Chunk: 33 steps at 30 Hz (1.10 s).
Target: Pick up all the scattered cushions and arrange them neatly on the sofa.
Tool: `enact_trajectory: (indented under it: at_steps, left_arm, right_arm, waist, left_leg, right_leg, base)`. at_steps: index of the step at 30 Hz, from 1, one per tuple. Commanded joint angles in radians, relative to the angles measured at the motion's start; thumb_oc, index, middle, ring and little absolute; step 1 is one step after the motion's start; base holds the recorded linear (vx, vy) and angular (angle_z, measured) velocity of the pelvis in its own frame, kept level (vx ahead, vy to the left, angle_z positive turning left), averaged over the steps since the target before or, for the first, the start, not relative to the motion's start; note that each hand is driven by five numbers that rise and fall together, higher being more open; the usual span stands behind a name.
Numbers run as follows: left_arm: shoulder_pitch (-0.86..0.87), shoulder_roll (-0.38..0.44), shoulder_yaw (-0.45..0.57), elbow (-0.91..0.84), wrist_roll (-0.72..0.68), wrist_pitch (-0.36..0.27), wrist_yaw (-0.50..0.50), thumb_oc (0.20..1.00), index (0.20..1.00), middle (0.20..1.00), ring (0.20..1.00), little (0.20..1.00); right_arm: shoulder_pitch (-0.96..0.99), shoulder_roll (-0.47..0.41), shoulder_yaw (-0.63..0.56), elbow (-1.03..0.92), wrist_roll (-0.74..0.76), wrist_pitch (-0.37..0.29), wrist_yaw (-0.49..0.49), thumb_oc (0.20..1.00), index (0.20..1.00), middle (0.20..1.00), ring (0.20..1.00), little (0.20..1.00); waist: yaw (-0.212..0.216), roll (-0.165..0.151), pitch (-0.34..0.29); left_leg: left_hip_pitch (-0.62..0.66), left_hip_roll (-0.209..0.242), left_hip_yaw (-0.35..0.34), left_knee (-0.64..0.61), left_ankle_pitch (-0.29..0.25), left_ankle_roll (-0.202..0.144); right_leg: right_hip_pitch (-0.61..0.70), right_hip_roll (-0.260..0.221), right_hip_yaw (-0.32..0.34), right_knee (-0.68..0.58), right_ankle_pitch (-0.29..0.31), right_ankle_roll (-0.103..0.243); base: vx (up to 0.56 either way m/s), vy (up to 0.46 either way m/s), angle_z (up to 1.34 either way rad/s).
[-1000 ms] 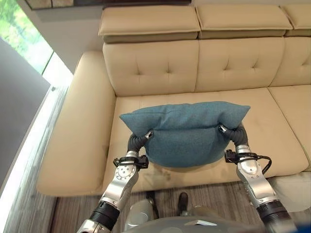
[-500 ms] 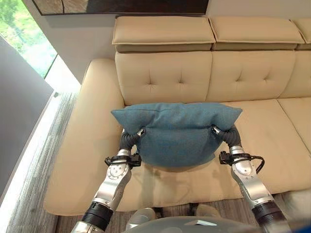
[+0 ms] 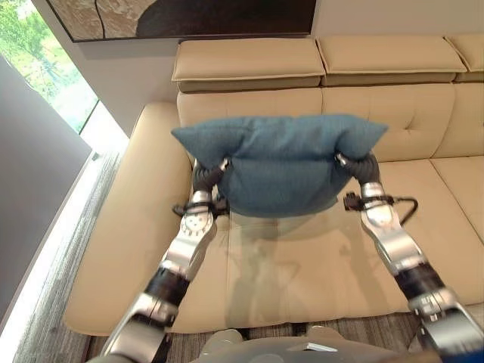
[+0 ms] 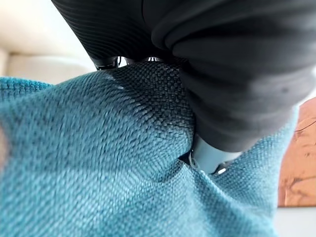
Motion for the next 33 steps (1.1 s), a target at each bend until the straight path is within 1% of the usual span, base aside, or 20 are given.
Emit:
enact_trajectory:
  at_steps: [1, 2, 4, 5, 6, 7, 9, 11, 16, 17, 18, 19, 20, 21, 25, 27, 29, 33]
  left_arm:
    - [-0.18, -0.012, -0.091, -0.004, 0.048, -0.096, 0.018, 0.2, 0.2, 0.2, 0.2, 0.2]
    - [-0.274, 0.0, -0.108, 0.05, 0.055, -0.099, 0.046, 0.2, 0.2, 0.2, 0.2, 0.2]
    - [-0.28, 0.0, -0.108, 0.053, 0.054, -0.101, 0.046, 0.2, 0.2, 0.2, 0.2, 0.2]
    - [-0.362, 0.016, -0.127, 0.105, 0.055, -0.106, 0.066, 0.2, 0.2, 0.2, 0.2, 0.2]
    - [-0.44, 0.03, -0.133, 0.158, 0.049, -0.118, 0.076, 0.2, 0.2, 0.2, 0.2, 0.2]
    - [-0.482, 0.043, -0.139, 0.193, 0.05, -0.124, 0.083, 0.2, 0.2, 0.2, 0.2, 0.2]
    - [-0.494, 0.05, -0.142, 0.207, 0.048, -0.126, 0.081, 0.2, 0.2, 0.2, 0.2, 0.2]
    - [-0.551, 0.069, -0.155, 0.268, 0.05, -0.129, 0.079, 0.2, 0.2, 0.2, 0.2, 0.2]
    - [-0.584, 0.091, -0.16, 0.305, 0.062, -0.122, 0.069, 0.2, 0.2, 0.2, 0.2, 0.2]
    - [-0.597, 0.089, -0.167, 0.331, 0.065, -0.119, 0.065, 0.526, 0.526, 0.526, 0.526, 0.526]
    - [-0.623, 0.091, -0.172, 0.371, 0.066, -0.111, 0.059, 1.0, 1.0, 1.0, 1.0, 1.0]
    - [-0.634, 0.093, -0.172, 0.389, 0.068, -0.108, 0.06, 1.0, 1.0, 1.0, 1.0, 1.0]
    - [-0.643, 0.092, -0.173, 0.399, 0.067, -0.105, 0.06, 1.0, 1.0, 1.0, 1.0, 1.0]
    - [-0.652, 0.094, -0.172, 0.41, 0.068, -0.102, 0.059, 1.0, 1.0, 1.0, 1.0, 1.0]
    - [-0.701, 0.131, -0.178, 0.458, 0.087, -0.087, 0.064, 1.0, 1.0, 1.0, 1.0, 1.0]
    - [-0.751, 0.151, -0.171, 0.508, 0.06, -0.082, 0.075, 1.0, 1.0, 1.0, 1.0, 1.0]
    - [-0.792, 0.167, -0.163, 0.554, 0.037, -0.079, 0.08, 1.0, 1.0, 1.0, 1.0, 1.0]
    - [-0.841, 0.217, -0.162, 0.624, 0.008, -0.074, 0.074, 1.0, 1.0, 1.0, 1.0, 1.0]
  right_arm:
    - [-0.129, 0.029, 0.052, -0.047, -0.056, -0.06, -0.029, 0.2, 0.2, 0.2, 0.2, 0.2]
    - [-0.224, 0.016, 0.07, -0.012, -0.073, -0.059, -0.063, 0.2, 0.2, 0.2, 0.2, 0.2]
    - [-0.23, 0.016, 0.07, -0.008, -0.072, -0.06, -0.063, 0.2, 0.2, 0.2, 0.2, 0.2]
    - [-0.311, -0.01, 0.084, 0.028, -0.078, -0.057, -0.089, 0.2, 0.2, 0.2, 0.2, 0.2]
    - [-0.396, -0.033, 0.096, 0.078, -0.075, -0.056, -0.105, 0.2, 0.2, 0.2, 0.2, 0.2]
    - [-0.441, -0.049, 0.102, 0.115, -0.071, -0.05, -0.113, 0.2, 0.2, 0.2, 0.2, 0.2]
    - [-0.454, -0.054, 0.105, 0.129, -0.072, -0.051, -0.116, 0.2, 0.2, 0.2, 0.2, 0.2]
    - [-0.517, -0.064, 0.115, 0.183, -0.055, -0.054, -0.123, 0.2, 0.2, 0.2, 0.2, 0.2]
    - [-0.541, -0.06, 0.114, 0.215, -0.056, -0.059, -0.129, 0.2, 0.2, 0.2, 0.2, 0.2]
    - [-0.554, -0.058, 0.121, 0.236, -0.059, -0.059, -0.129, 0.2, 0.2, 0.2, 0.2, 0.2]
    - [-0.574, -0.058, 0.135, 0.275, -0.069, -0.05, -0.131, 0.2, 0.2, 0.2, 0.2, 0.2]
    - [-0.581, -0.059, 0.143, 0.29, -0.076, -0.045, -0.136, 0.322, 0.322, 0.322, 0.322, 0.322]
    - [-0.589, -0.059, 0.149, 0.301, -0.083, -0.041, -0.138, 0.586, 0.586, 0.586, 0.586, 0.586]
    - [-0.6, -0.065, 0.159, 0.317, -0.093, -0.033, -0.14, 1.0, 1.0, 1.0, 1.0, 1.0]
    - [-0.651, -0.107, 0.177, 0.357, -0.133, -0.008, -0.165, 1.0, 1.0, 1.0, 1.0, 1.0]
    - [-0.71, -0.133, 0.191, 0.411, -0.139, 0.016, -0.191, 1.0, 1.0, 1.0, 1.0, 1.0]
    - [-0.762, -0.148, 0.206, 0.486, -0.117, 0.031, -0.199, 1.0, 1.0, 1.0, 1.0, 1.0]
    - [-0.82, -0.195, 0.246, 0.614, -0.068, 0.067, -0.183, 1.0, 1.0, 1.0, 1.0, 1.0]
  waist:
    - [0.013, -0.023, 0.007]
    - [0.017, -0.022, 0.037]
    - [0.017, -0.022, 0.038]
    - [0.019, -0.022, 0.075]
    - [0.021, -0.018, 0.097]
    - [0.024, -0.018, 0.104]
    - [0.026, -0.016, 0.104]
    - [0.027, -0.007, 0.124]
    - [0.028, 0.007, 0.151]
    - [0.027, 0.011, 0.157]
    - [0.025, 0.017, 0.161]
    - [0.024, 0.017, 0.162]
    - [0.023, 0.018, 0.163]
    - [0.023, 0.019, 0.162]
    - [0.02, 0.021, 0.159]
    - [0.019, 0.021, 0.155]
    - [0.02, 0.02, 0.156]
    - [0.02, 0.016, 0.15]
  left_leg:
    - [0.029, 0.011, -0.024, 0.005, -0.078, -0.062]
    - [-0.005, 0.011, -0.034, 0.005, -0.068, -0.062]
    - [-0.008, 0.011, -0.034, 0.005, -0.068, -0.062]
    - [-0.054, 0.01, -0.041, 0.01, -0.053, -0.064]
    - [-0.122, 0.008, -0.05, 0.021, -0.037, -0.063]
    - [-0.169, 0.008, -0.055, 0.034, -0.031, -0.064]
    - [-0.192, 0.006, -0.057, 0.036, -0.026, -0.063]
    - [-0.265, 0.005, -0.059, 0.049, -0.011, -0.064]
    - [-0.342, 0.001, -0.059, 0.066, 0.0, -0.065]
    - [-0.369, 0.0, -0.06, 0.067, 0.004, -0.065]
    - [-0.384, -0.001, -0.06, 0.059, 0.015, -0.068]
    - [-0.383, -0.001, -0.06, 0.054, 0.016, -0.068]
    - [-0.38, -0.001, -0.061, 0.047, 0.019, -0.069]
    - [-0.375, -0.002, -0.062, 0.039, 0.021, -0.07]
    - [-0.353, -0.002, -0.069, 0.017, 0.024, -0.076]
    - [-0.334, -0.003, -0.07, 0.011, 0.022, -0.08]
    - [-0.319, -0.005, -0.073, 0.01, 0.02, -0.081]
    - [-0.295, -0.004, -0.071, 0.008, 0.018, -0.082]
  right_leg:
    - [0.063, -0.007, -0.002, 0.01, -0.107, 0.071]
    - [0.026, -0.006, 0.0, 0.017, -0.104, 0.07]
    - [0.023, -0.006, 0.0, 0.018, -0.103, 0.07]
    - [-0.026, -0.01, 0.003, 0.037, -0.096, 0.068]
    - [-0.102, -0.017, 0.005, 0.074, -0.092, 0.065]
    - [-0.149, -0.024, 0.003, 0.098, -0.093, 0.062]
    - [-0.171, -0.027, 0.003, 0.107, -0.091, 0.06]
    - [-0.256, -0.043, 0.0, 0.152, -0.092, 0.057]
    - [-0.349, -0.057, -0.002, 0.196, -0.093, 0.054]
    - [-0.382, -0.061, 0.0, 0.211, -0.094, 0.053]
    - [-0.406, -0.062, 0.0, 0.218, -0.093, 0.052]
    - [-0.405, -0.061, 0.002, 0.215, -0.093, 0.053]
    - [-0.403, -0.06, 0.001, 0.214, -0.093, 0.054]
    - [-0.4, -0.059, 0.0, 0.21, -0.093, 0.054]
    - [-0.374, -0.056, -0.001, 0.192, -0.092, 0.058]
    - [-0.359, -0.054, -0.002, 0.183, -0.09, 0.059]
    - [-0.344, -0.053, -0.002, 0.176, -0.087, 0.06]
    - [-0.316, -0.05, 0.0, 0.166, -0.084, 0.061]
  base:
    - [-0.13, 0.003, 0.14]
    - [-0.11, 0.002, 0.14]
    - [-0.12, -0.001, 0.17]
    - [-0.28, 0.003, 0.14]
    - [-0.33, 0.003, 0.04]
    - [-0.18, 0.007, 0.06]
    - [-0.07, 0.011, 0.11]
    - [-0.12, 0.029, 0.04]
    - [-0.06, 0.015, -0.01]
    - [-0.05, 0.007, -0.01]
    - [0.0, 0.0, 0.0]
    - [0.0, 0.0, 0.0]
    - [0.0, 0.0, 0.0]
    - [0.03, -0.016, 0.01]
    - [0.04, -0.017, 0.01]
    - [0.03, -0.024, 0.03]
    - [0.0, 0.0, 0.0]
    - [0.01, -0.012, 0.09]
